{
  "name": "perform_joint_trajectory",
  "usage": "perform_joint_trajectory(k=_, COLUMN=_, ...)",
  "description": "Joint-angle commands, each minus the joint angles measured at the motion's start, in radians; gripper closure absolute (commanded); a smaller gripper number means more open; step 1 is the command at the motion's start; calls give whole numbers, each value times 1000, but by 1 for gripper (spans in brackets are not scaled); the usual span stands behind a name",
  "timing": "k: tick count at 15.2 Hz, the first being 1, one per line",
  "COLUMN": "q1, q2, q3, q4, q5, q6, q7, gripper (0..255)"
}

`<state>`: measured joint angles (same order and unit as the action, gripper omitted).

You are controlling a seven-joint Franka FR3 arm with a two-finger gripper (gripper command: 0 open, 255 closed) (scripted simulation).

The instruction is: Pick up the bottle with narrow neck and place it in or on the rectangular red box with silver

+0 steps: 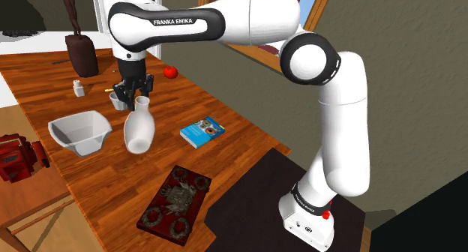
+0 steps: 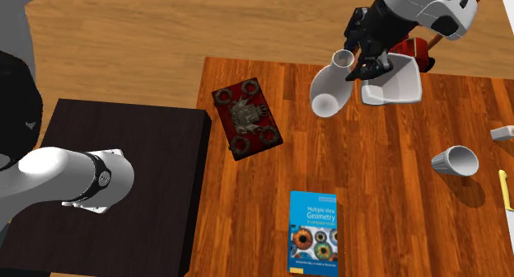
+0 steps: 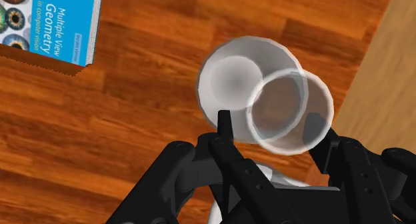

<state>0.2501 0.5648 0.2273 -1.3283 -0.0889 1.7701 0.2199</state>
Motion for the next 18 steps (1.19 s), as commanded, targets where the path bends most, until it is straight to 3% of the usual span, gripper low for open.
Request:
perform_joint_trajectory(k=1, q1=-8, q2=-88, q3=9, q4=-115, q5=13, q6=28, q7=8, gripper=255)
perform_joint_trajectory(k=9, q1=-18, q2=-413, q3=45, q4=-479, q5=87, q6=76, q7=31, gripper=255)
perform_joint_trajectory(k=18, q1=7, q2=-741, q3=72, q4=-748, q5=187, q6=30, q7=50, gripper=255)
